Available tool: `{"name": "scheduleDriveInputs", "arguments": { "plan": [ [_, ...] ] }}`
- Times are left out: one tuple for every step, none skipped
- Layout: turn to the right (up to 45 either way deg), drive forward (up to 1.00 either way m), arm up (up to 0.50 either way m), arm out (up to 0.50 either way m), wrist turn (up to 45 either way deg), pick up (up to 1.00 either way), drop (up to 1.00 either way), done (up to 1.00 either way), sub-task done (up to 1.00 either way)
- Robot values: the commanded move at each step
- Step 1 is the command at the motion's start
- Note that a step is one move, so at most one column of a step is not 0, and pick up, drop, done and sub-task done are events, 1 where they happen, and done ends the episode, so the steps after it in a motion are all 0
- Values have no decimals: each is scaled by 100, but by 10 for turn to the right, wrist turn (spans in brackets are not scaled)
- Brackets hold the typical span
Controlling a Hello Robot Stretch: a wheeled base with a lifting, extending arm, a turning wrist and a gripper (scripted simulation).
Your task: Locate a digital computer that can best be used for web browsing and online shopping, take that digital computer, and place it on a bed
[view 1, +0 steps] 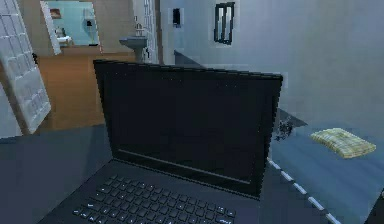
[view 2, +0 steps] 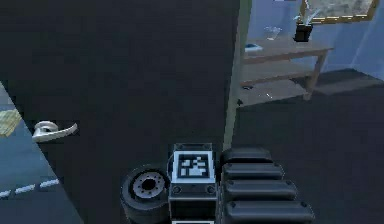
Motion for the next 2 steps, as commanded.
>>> {"name": "scheduleDriveInputs", "arguments": {
  "plan": [
    [0,55,0,0,0,0,0,0,0],
    [240,0,0,0,0,0,0,0,0]
  ]
}}
